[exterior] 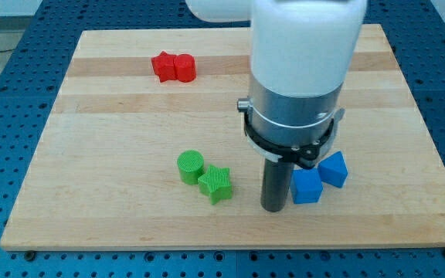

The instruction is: Push the green blocks towards the center of the board

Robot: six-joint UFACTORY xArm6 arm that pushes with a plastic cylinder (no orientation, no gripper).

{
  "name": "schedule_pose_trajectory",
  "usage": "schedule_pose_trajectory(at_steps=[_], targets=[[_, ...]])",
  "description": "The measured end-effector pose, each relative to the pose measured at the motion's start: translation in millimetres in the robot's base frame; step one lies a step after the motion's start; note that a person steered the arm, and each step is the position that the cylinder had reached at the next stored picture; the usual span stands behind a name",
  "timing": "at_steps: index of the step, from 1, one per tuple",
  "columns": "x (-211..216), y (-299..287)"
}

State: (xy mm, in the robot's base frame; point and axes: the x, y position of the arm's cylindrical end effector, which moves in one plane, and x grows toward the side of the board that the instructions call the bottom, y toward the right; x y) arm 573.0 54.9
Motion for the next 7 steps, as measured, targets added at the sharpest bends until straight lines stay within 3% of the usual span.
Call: schedule_pose_trajectory(at_steps=[3, 5, 7], targets=[[-14.7, 24.2], [-2.6, 25.9], [8.8, -28.5]])
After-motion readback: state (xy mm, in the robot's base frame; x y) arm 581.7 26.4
